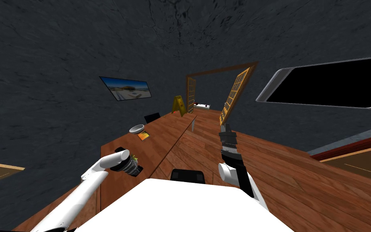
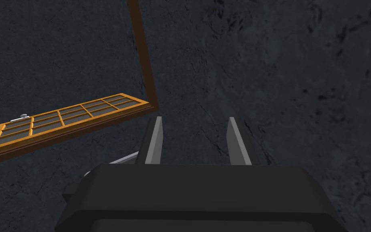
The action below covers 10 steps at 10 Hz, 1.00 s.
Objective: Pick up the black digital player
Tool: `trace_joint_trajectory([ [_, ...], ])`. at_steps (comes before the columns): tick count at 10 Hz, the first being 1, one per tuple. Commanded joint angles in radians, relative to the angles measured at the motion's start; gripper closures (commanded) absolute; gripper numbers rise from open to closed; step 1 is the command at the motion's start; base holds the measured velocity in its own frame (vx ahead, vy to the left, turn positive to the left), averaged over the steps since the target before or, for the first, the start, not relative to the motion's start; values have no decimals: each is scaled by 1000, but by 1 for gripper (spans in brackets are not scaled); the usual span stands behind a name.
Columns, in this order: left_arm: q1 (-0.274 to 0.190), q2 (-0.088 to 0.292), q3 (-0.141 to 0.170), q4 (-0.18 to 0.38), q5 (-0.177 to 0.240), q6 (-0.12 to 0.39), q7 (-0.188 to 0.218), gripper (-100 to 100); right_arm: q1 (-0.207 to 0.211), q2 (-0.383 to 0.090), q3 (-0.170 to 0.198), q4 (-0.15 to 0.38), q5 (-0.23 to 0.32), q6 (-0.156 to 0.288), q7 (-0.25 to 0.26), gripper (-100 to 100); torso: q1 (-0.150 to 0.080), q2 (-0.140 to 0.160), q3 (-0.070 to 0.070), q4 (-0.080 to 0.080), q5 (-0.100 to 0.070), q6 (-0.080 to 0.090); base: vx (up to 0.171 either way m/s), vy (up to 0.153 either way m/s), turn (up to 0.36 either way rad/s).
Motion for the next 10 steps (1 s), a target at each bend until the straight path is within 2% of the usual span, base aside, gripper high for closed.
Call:
trace_joint_trajectory([
  [1,-18,25,2,50,30,-37,-11,-100,0,0,0,0,0,0,0,0,0,0,0,0,0,0,-82,2,-270],
  [3,-18,25,2,111,30,-37,-11,-100,0,0,0,0,0,0,0,0,0,1,0,0,0,1,-76,3,-167],
  [4,-36,50,4,141,60,-71,-20,-100,0,0,0,0,0,0,0,0,0,0,0,0,0,0,-126,-13,-335],
  [6,-36,50,4,196,60,-71,-20,-100,0,0,0,0,0,0,0,0,0,2,1,1,0,0,-83,-4,-129],
  [7,-55,75,6,229,90,-104,-29,-100,0,0,0,0,0,0,0,0,1,0,0,0,0,-1,-93,-14,-365],
  [8,-55,75,6,261,90,-104,-29,-100,0,0,0,0,0,0,0,0,0,1,0,0,0,2,-105,-10,-221],
  [10,-55,75,6,299,90,-104,-29,-100,0,0,0,0,0,0,0,0,1,-1,0,0,0,-1,-27,-1,21],
])
